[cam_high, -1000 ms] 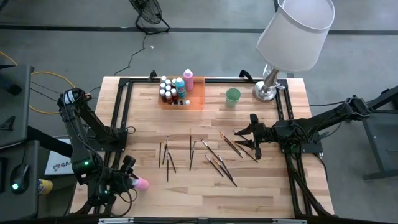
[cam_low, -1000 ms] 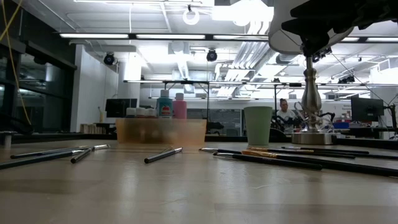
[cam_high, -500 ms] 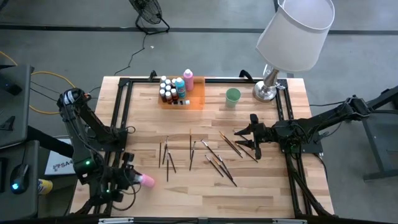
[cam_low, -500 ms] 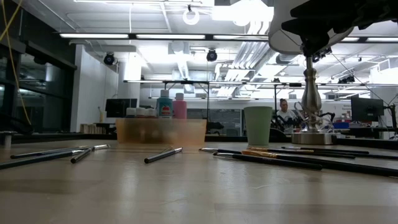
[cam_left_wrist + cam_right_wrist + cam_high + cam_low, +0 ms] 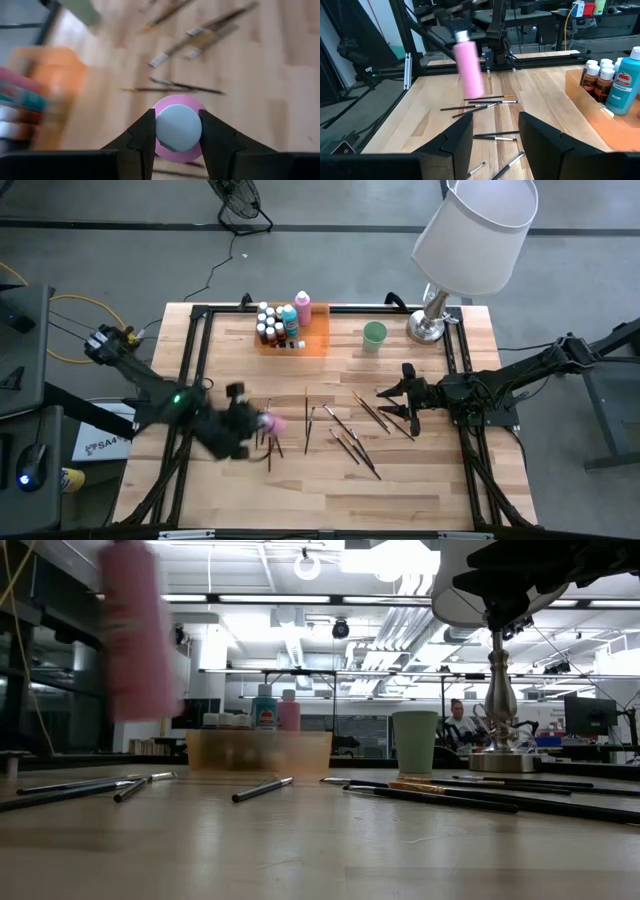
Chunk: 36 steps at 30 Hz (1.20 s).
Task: Pick & Place Paint Supplies
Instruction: Put the large pink paint bottle into the orange bin
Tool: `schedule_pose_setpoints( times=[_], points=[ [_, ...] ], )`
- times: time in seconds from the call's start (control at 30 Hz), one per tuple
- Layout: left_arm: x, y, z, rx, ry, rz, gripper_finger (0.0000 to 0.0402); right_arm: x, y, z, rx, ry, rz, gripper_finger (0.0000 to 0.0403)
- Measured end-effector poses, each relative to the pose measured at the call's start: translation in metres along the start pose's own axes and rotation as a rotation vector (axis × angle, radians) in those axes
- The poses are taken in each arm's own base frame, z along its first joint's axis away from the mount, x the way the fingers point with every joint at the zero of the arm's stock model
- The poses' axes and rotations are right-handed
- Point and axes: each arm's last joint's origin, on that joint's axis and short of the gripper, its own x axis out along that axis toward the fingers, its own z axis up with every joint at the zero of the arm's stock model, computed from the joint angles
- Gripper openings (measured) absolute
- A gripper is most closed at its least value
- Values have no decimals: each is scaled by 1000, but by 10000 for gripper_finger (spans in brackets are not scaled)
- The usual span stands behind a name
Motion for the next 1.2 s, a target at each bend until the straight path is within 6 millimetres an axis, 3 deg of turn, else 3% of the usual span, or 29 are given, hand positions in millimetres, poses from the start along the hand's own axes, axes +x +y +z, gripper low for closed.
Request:
schedule_pose_setpoints(
  times=[0.23,0.43,0.6,0.77,1.03,1.2],
  points=[
    [21,58,47,7,-60,121,116,0,0,0,0,0,0,152],
    [43,120,72,-50,-138,163,116,0,0,0,0,0,0,152],
    [62,168,75,-125,-136,250,116,0,0,0,0,0,0,152],
    [89,203,76,-160,-135,272,116,0,0,0,0,0,0,152],
    [138,247,66,-231,-80,367,116,0,0,0,0,0,0,152],
    [156,264,55,-320,-36,401,116,0,0,0,0,0,0,152]
  ],
)
